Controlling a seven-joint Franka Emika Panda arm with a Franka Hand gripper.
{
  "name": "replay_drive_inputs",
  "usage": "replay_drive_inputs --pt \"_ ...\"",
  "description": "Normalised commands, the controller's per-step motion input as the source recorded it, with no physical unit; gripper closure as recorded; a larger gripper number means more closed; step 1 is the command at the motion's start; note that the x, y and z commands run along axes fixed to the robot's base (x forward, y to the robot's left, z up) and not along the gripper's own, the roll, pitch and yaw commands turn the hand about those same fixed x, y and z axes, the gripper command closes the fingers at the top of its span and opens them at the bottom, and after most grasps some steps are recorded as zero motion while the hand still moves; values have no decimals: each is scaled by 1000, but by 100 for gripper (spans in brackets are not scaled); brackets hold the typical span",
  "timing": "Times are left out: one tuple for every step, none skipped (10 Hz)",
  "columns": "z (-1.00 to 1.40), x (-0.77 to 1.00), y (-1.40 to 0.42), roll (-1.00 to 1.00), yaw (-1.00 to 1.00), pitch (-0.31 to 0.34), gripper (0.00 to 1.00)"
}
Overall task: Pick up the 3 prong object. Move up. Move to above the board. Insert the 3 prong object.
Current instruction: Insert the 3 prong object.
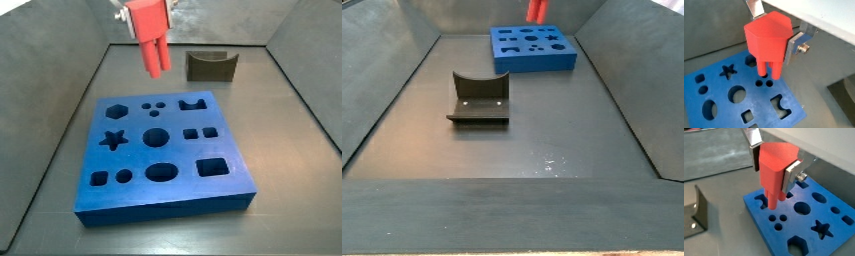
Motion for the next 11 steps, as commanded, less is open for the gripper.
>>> replay_drive_inputs --pt "-354 0 0 0 523 -91 100" --pt "-171 -14 -31 0 43 -20 100" --pt "-409 0 -29 26 160 0 100" --pt "-589 -34 -66 143 406 0 100" --pt "-594 -43 -57 149 503 0 100" --pt "-563 -14 -29 120 526 0 100" --pt "-500 0 -26 94 500 0 100" --pt "-489 0 -106 86 314 0 100" --pt "-549 0 -183 143 271 0 100" --pt "-586 0 -186 149 291 0 100" --pt "-543 146 -31 120 334 0 100"
